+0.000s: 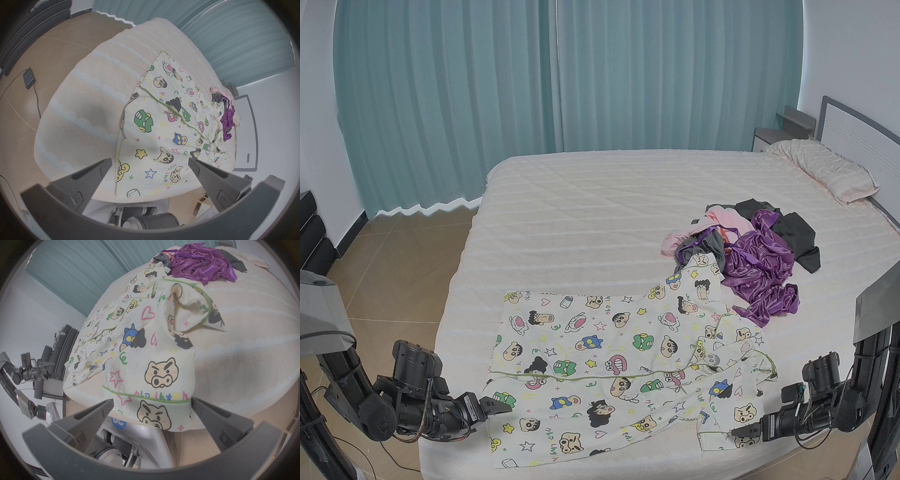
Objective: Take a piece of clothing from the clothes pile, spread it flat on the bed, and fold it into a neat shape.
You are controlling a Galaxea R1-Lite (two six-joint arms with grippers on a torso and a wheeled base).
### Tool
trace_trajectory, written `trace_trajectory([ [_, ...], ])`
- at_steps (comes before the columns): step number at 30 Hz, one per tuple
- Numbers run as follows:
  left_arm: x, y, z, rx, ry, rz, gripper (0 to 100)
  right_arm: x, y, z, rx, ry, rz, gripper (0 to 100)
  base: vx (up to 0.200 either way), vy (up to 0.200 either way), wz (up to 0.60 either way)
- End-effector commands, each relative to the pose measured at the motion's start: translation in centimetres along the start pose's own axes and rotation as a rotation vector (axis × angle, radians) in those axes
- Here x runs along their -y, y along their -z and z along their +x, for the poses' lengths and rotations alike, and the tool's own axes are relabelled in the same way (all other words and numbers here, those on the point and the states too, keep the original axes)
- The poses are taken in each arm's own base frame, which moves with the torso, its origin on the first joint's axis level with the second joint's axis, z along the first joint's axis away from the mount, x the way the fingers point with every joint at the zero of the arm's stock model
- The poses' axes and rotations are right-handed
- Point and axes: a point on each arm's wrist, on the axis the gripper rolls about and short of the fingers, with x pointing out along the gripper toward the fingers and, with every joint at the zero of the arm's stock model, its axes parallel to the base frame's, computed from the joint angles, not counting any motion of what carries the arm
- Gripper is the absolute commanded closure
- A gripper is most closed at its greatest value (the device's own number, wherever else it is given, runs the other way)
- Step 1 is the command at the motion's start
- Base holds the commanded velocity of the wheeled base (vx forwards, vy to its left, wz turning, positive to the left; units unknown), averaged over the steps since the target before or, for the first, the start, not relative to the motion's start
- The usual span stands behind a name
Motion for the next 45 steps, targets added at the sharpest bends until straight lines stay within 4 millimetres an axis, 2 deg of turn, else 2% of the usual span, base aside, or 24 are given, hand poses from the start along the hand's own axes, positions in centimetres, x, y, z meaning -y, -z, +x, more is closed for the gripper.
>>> trace_trajectory([
  [1, 0.0, 0.0, 0.1, -0.003, -0.002, -0.002, 0, 0.0, 0.9, 0.5, -0.051, 0.000, 0.004, 0, 0.000, 0.000, 0.00],
  [11, 0.0, 0.0, 0.0, -0.001, -0.002, -0.001, 0, 0.4, 0.9, 1.4, -0.038, 0.025, 0.008, 0, 0.000, 0.000, 0.00],
  [12, 0.0, 0.0, 0.0, -0.002, -0.001, -0.001, 0, 0.3, 0.9, 1.4, -0.037, 0.035, 0.005, 100, 0.000, 0.000, 0.00],
  [18, 0.0, 0.0, 0.0, -0.001, -0.001, -0.001, 0, 0.3, 0.8, 1.2, -0.022, 0.059, 0.012, 100, 0.000, 0.000, 0.00],
  [25, -0.1, 0.2, -0.2, 0.003, -0.010, 0.005, 0, -0.3, 0.1, 0.0, 0.025, 0.042, 0.073, 100, 0.000, 0.000, 0.00],
  [30, -0.6, 1.3, -1.0, -0.014, -0.031, 0.041, 0, -0.7, -0.3, -1.3, 0.049, 0.006, 0.093, 100, 0.000, 0.000, 0.00],
  [33, -1.4, 2.9, -1.3, -0.081, -0.072, 0.138, 0, -1.1, -0.3, -2.1, 0.042, -0.045, 0.111, 100, 0.000, 0.000, 0.00],
  [38, -1.2, 4.1, -0.4, -0.135, -0.113, 0.220, 0, -1.4, -0.5, -2.5, 0.061, -0.060, 0.104, 100, 0.000, 0.000, 0.00],
  [45, -0.9, 6.1, 1.7, -0.113, -0.294, 0.358, 0, -1.9, -1.2, -3.5, 0.132, -0.106, 0.123, 100, 0.000, 0.000, 0.00],
])
